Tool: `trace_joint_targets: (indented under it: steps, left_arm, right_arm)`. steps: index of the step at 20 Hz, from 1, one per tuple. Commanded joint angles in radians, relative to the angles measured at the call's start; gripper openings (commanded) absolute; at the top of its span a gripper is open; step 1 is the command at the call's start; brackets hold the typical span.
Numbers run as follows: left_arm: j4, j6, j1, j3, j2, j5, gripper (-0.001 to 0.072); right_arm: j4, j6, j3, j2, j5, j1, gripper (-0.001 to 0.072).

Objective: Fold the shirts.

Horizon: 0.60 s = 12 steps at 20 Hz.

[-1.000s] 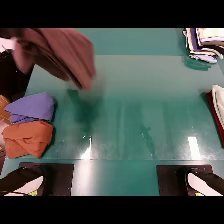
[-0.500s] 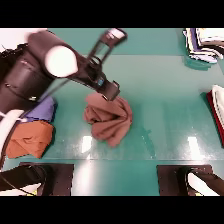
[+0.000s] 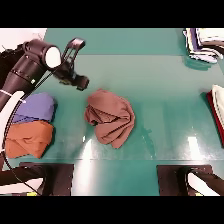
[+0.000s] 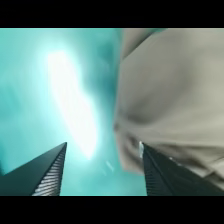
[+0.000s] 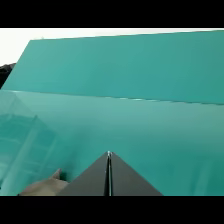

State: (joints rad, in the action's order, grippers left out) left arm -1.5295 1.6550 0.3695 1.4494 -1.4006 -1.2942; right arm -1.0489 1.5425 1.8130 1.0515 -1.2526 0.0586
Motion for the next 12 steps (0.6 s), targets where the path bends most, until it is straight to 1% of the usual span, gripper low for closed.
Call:
trace_joint_targets:
  steps: [1,2,5,7,9,10,11,12]
  left_arm:
    - [0.158,-0.040,-0.114,-0.215,-0.001,0.062,0.0545]
    - [0.198,-0.042,-0.116,-0.274,-0.001,0.101,0.0545]
    - [0.365,-0.112,-0.114,-0.412,-0.001,0.228,0.0544]
    - [0.455,-0.127,-0.114,-0.470,-0.004,0.298,0.0545]
    - [0.513,-0.145,-0.114,-0.508,-0.006,0.353,0.0543]
    - [0.522,-0.144,-0.114,-0.518,-0.006,0.363,0.0527]
    - [0.523,-0.145,-0.114,-0.520,-0.006,0.361,0.0389]
    - [0.523,-0.145,-0.114,-0.518,-0.006,0.359,0.0220]
  right_arm:
    - [0.003,0.000,0.000,0.021,-0.012,0.000,0.0018]
    - [0.003,0.000,-0.001,0.028,-0.016,0.000,0.0019]
    - [0.003,0.001,0.000,0.045,-0.032,0.000,0.0018]
    - [0.002,0.000,-0.001,0.048,-0.032,0.000,0.0018]
    - [0.002,0.001,0.000,0.048,-0.032,0.000,0.0019]
    - [0.002,0.001,0.000,0.048,-0.036,0.000,0.0018]
    - [0.002,0.000,0.000,0.048,-0.043,0.000,0.0018]
    - [0.002,0.000,-0.001,0.048,-0.054,0.000,0.0018]
